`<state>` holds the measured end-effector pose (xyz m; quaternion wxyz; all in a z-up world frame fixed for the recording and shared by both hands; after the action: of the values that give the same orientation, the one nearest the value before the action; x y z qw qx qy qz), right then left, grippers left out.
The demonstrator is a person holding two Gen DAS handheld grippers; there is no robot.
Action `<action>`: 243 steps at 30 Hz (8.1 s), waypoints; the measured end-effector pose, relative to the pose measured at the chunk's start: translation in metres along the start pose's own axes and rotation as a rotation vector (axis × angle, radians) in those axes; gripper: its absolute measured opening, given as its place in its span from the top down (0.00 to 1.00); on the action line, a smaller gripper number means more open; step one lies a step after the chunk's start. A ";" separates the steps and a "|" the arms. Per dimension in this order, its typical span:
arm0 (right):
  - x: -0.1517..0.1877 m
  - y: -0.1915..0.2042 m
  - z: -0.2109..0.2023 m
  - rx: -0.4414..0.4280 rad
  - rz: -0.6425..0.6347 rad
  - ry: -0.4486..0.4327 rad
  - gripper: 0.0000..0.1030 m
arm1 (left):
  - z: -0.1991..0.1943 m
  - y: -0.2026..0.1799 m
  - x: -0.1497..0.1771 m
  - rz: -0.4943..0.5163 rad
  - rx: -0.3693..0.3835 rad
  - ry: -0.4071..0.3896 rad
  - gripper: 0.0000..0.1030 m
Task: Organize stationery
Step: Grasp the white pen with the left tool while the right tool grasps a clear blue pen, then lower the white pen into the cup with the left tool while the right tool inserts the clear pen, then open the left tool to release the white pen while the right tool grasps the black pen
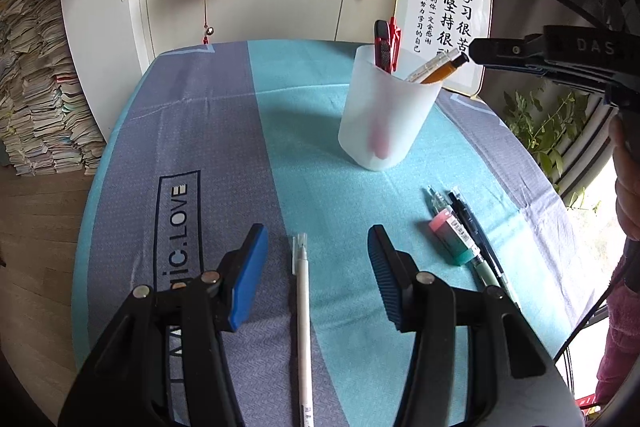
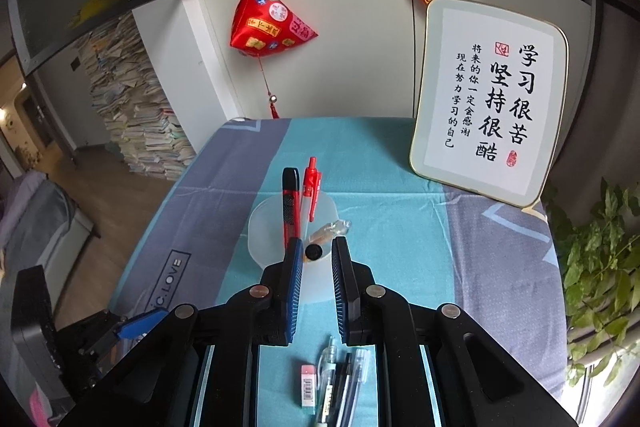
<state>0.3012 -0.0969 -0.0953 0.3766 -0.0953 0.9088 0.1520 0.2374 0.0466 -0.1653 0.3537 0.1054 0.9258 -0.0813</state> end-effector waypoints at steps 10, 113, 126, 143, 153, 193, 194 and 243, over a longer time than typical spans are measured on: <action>0.053 -0.026 -0.015 0.056 -0.007 0.075 0.86 | 0.024 0.000 0.009 -0.021 0.010 0.070 0.53; 0.027 0.003 -0.073 -0.012 -0.050 -0.044 0.90 | -0.074 -0.029 -0.035 0.057 0.044 -0.191 0.95; -0.052 0.015 -0.094 -0.049 -0.054 -0.185 0.90 | -0.078 -0.020 -0.040 0.043 0.025 -0.212 0.95; -0.073 0.000 -0.007 -0.013 0.028 -0.147 0.90 | -0.088 -0.016 -0.061 0.064 0.007 -0.260 0.95; -0.042 -0.014 0.031 -0.027 0.067 -0.013 0.90 | -0.091 -0.025 -0.066 0.088 0.011 -0.273 0.95; 0.040 -0.062 -0.028 0.008 0.084 0.056 0.61 | -0.067 -0.051 -0.162 0.123 -0.015 -0.343 0.95; 0.041 -0.062 -0.028 0.008 0.084 0.055 0.61 | -0.063 -0.051 -0.162 0.127 -0.021 -0.340 0.95; 0.113 -0.028 0.028 0.060 -0.068 0.307 0.61 | -0.022 -0.034 -0.083 0.082 -0.004 -0.156 0.65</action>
<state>0.2486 -0.1205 -0.2006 0.2407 -0.1371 0.9561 0.0957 0.2746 0.0071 -0.0908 0.4281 0.1360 0.8904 -0.0730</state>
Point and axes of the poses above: each gripper's, at about its wrist camera, not at the fingertips, and z roughly the way its jaws point, y to its left, x to its underside, the point moved 4 cm from there along z, roughly the way its jaws point, and after that the axes turned 5 degrees about z, right-handed, at the moved point
